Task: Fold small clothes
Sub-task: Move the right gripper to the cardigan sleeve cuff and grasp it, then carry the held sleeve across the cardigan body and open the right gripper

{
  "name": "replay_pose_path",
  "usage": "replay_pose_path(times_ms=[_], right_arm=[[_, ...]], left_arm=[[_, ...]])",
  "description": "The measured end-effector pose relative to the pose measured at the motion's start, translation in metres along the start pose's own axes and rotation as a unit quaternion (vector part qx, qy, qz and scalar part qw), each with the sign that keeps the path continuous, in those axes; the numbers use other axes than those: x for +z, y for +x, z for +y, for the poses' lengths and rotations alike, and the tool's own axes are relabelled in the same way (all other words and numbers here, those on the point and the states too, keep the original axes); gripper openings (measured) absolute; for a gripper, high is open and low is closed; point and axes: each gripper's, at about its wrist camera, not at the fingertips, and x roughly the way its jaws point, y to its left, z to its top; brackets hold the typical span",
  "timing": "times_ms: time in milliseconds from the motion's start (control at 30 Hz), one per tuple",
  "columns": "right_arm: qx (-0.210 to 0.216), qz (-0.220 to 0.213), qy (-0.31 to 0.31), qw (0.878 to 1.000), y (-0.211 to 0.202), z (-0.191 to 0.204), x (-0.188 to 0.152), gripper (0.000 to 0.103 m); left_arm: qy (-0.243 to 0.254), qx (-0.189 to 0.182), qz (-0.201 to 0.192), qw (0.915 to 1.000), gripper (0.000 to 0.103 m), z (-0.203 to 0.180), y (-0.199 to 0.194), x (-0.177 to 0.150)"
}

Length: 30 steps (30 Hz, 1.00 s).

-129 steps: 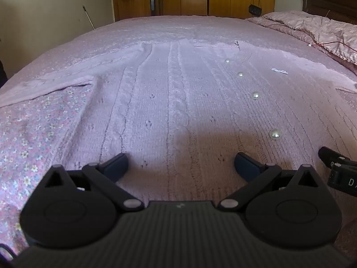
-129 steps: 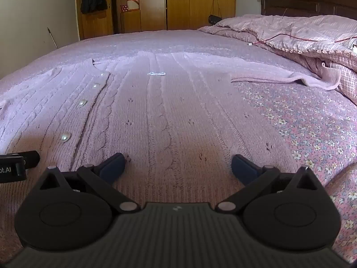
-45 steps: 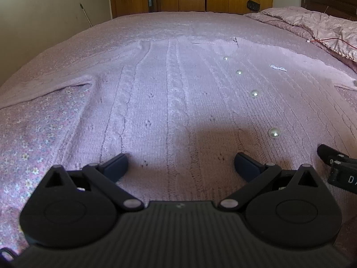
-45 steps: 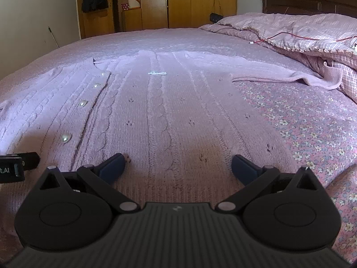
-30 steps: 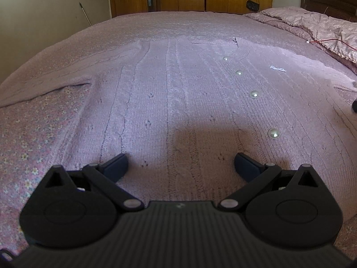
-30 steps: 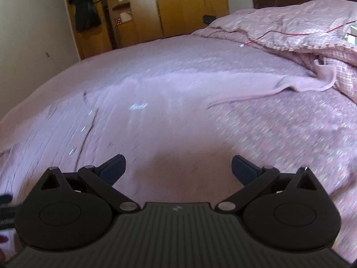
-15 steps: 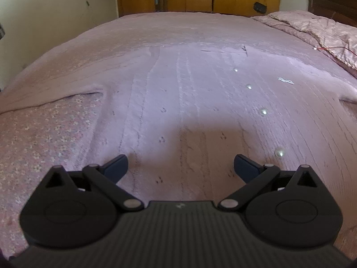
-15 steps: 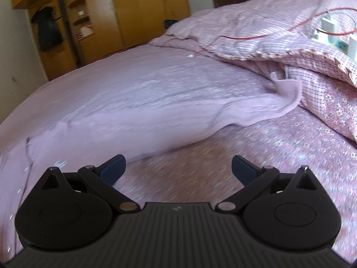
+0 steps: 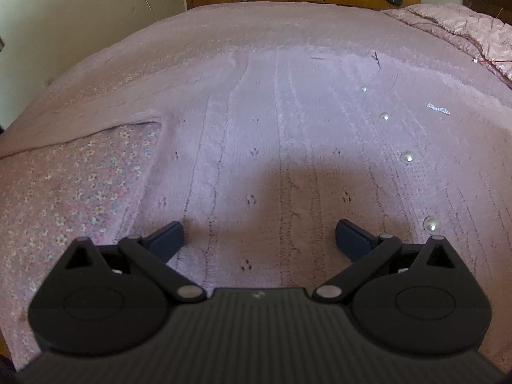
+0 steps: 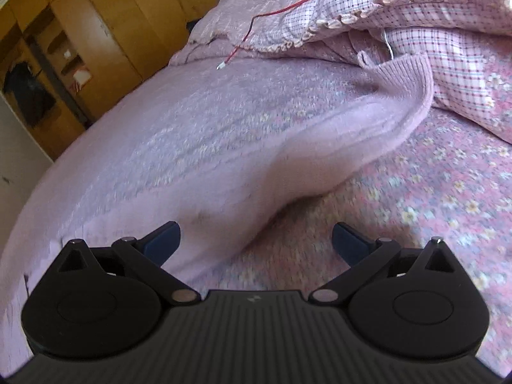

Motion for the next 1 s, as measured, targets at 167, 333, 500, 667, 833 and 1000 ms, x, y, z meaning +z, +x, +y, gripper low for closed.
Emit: replay_pose_path(times_ms=[167,333,500,667,833,1000], right_arm=[[-0.005,-0.014,0.003,1.0,0.02,-0.003,0.012,0.103],[-0.009,-0.029,0.013,0.999,0.034,-0.004,0.021,0.103],[-0.063,-0.04,-0.014,0.997,0.045,0.004,0.026,0.066],[-0.074,-0.032,-0.041,0.996,0.044,0.004,0.028,0.018],[-0.049,-0.05,-0.031,0.997,0.026,0.003,0.03,0.016],[-0.021,-0.067,-0.044,0.997,0.003,0.015,0.033,0.016]], left_arm=[[-0.004,0.0,0.003,1.0,0.103,0.001,0.004,-0.001],[-0.005,0.0,0.006,1.0,0.103,0.001,0.006,-0.001],[-0.005,0.0,0.005,1.0,0.103,0.001,0.007,-0.001],[-0.005,0.0,0.005,1.0,0.103,0.001,0.007,-0.001],[-0.005,-0.001,0.004,1.0,0.103,0.001,0.007,-0.001],[-0.008,-0.004,0.007,0.9999,0.103,0.002,0.007,0.0]])
